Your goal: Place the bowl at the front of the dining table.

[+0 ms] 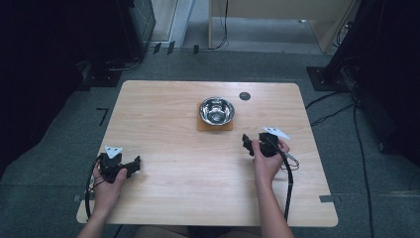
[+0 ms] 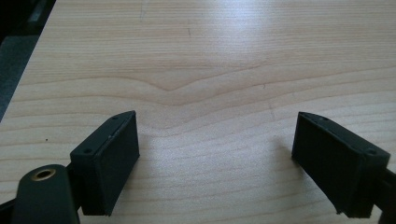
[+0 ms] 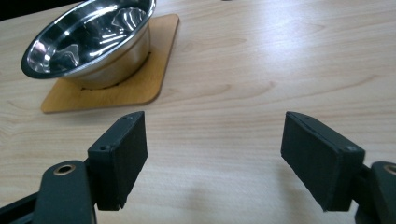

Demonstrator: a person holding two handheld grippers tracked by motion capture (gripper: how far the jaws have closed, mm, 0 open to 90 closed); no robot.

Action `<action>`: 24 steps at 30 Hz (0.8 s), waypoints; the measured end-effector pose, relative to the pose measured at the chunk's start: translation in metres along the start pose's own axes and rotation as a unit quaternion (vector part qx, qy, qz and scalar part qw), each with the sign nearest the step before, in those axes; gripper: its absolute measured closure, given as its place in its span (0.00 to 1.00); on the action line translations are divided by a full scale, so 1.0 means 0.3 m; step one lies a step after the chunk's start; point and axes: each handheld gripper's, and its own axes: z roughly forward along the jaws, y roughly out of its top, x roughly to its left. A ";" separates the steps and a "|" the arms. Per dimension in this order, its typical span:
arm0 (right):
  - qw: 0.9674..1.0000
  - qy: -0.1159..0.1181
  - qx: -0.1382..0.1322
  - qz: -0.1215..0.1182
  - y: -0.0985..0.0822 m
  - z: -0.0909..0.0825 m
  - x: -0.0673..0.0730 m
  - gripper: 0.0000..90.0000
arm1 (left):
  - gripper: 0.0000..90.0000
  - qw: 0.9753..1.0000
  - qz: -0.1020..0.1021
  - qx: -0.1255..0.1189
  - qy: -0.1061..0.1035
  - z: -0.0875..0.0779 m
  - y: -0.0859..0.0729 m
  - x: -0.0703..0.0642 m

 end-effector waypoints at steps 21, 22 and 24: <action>1.000 -0.021 -0.006 -0.006 -0.076 -0.115 -0.088 0.27 | 0.16 1.000 0.000 0.000 0.000 0.000 0.000 0.000; 1.000 -0.020 -0.006 -0.005 -0.078 -0.120 -0.092 0.27 | 0.16 1.000 0.000 0.000 0.000 0.000 0.000 0.000; 1.000 -0.021 -0.007 -0.002 -0.083 -0.131 -0.099 0.27 | 0.16 1.000 0.000 0.000 0.000 0.000 0.000 0.000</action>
